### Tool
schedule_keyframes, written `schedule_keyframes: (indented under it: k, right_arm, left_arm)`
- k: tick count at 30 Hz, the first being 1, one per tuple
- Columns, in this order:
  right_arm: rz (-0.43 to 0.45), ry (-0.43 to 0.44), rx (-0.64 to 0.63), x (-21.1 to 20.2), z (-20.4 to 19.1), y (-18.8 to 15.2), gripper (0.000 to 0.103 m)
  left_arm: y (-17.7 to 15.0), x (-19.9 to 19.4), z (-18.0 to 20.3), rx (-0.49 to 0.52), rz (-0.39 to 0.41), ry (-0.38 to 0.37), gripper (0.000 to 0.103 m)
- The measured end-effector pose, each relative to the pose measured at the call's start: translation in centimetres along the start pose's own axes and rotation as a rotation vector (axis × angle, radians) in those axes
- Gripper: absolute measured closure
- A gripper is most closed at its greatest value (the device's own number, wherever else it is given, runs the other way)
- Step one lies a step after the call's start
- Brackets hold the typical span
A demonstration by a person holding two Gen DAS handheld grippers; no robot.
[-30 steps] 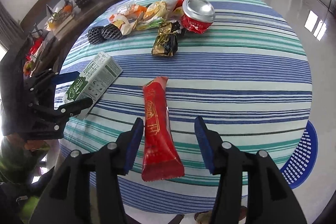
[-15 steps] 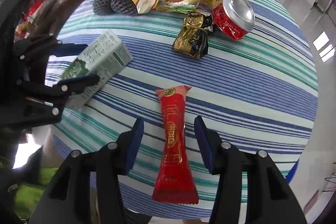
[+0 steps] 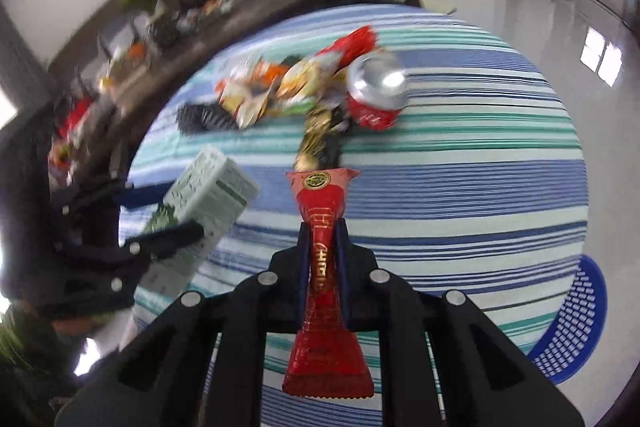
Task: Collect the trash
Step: 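Carry the carton and red wrapper to the blue basket with both grippers, then open both grippers to drop the carton and wrapper into the basket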
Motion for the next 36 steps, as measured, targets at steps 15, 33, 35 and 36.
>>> schedule_keyframes:
  k: [15,33,35,36]
  right_arm:
    - [0.094,-0.33,0.347,-7.2,25.6,-4.5,0.091]
    - [0.012,-0.363,0.589,-1.6,38.8,-11.9,0.053]
    - [0.025,-0.357,0.6,-2.3,39.1,-12.0,0.053]
    - [0.036,-0.355,0.602,-2.8,39.1,-12.0,0.053]
  left_arm:
    - [7.6,11.4,20.4,0.173,-0.076,-0.285,0.055]
    - [9.7,34.9,28.9,0.116,-0.21,-0.253,0.027]
    - [9.7,35.5,28.8,0.118,-0.2,-0.25,0.022]
    - [9.7,35.3,28.9,0.124,-0.194,-0.253,0.021]
Point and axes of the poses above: each gripper's, at about its wrist camera, not at the fingertips, and x roughly the way its jaws point, z to its right, y to its top, the point moved 2 cm from there along x, roughly the way its jaws point, and after that the axes turned 10 degrees about -y, right-handed, at the moved point
